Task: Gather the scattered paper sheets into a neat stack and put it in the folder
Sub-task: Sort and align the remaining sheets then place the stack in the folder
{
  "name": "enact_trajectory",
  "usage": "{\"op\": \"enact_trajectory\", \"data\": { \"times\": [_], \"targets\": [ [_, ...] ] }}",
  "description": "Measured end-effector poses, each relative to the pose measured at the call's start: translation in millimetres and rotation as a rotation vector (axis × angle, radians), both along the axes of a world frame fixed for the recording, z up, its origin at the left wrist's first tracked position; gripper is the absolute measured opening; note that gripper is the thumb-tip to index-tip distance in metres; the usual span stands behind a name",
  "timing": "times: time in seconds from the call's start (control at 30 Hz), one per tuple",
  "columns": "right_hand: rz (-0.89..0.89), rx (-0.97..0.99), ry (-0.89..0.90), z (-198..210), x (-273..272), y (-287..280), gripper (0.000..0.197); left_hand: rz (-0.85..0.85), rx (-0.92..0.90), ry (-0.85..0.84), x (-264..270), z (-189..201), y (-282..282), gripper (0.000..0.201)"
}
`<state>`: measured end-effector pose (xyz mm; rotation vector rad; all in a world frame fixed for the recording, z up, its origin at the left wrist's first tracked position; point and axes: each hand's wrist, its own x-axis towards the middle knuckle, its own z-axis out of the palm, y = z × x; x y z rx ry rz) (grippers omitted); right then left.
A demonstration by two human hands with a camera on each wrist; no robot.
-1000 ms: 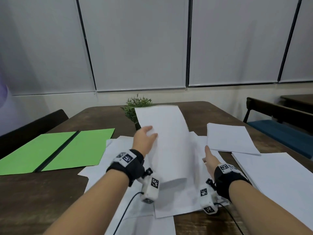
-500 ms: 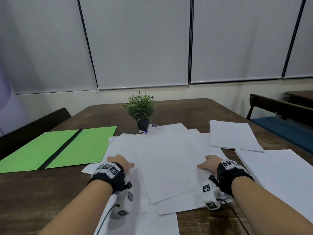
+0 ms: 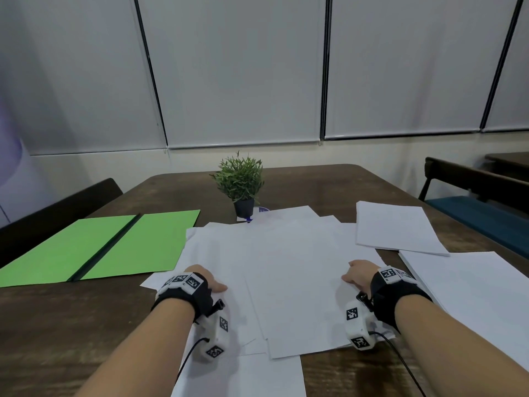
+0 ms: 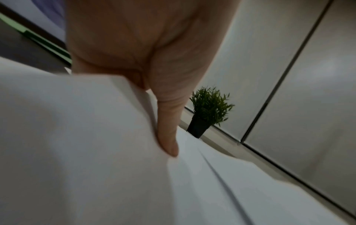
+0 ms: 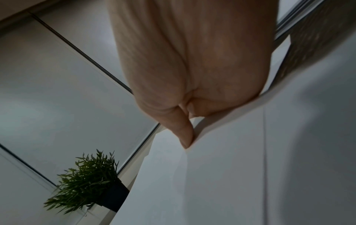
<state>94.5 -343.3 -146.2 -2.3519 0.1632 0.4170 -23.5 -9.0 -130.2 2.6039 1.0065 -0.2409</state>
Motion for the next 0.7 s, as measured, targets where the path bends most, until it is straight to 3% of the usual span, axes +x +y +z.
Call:
{"op": "enact_trajectory", "data": {
  "times": [0.13, 0.23, 0.3, 0.53, 0.63, 0.67, 0.7],
  "targets": [
    [-0.041, 0.075, -0.113, 11, -6, 2, 0.053, -0.005, -0.069, -0.042, 4, 2, 7, 0.069],
    [-0.035, 0.074, -0.058, 7, -7, 2, 0.052, -0.022, -0.008, -0.128, 6, 4, 9, 0.057],
    [0.042, 0.067, -0.022, 4, -8, 3, 0.050, -0.070, 0.044, -0.216, 6, 10, 9, 0.045],
    [-0.031, 0.254, 0.047, 3, -12, -1, 0.050, -0.135, 0.163, -0.645, -4, 72, 13, 0.017],
    [-0.065, 0.230, -0.008, 10, -16, 3, 0.043, -0.145, 0.254, -0.822, -7, 109, 18, 0.011],
    [-0.003, 0.157, 0.000, 14, -21, 4, 0.039, -0.141, 0.273, -0.874, -7, 121, 19, 0.012],
    [0.176, -0.025, -0.027, 13, -23, 5, 0.036, -0.137, 0.288, -0.918, -7, 132, 20, 0.016]
  ]
}}
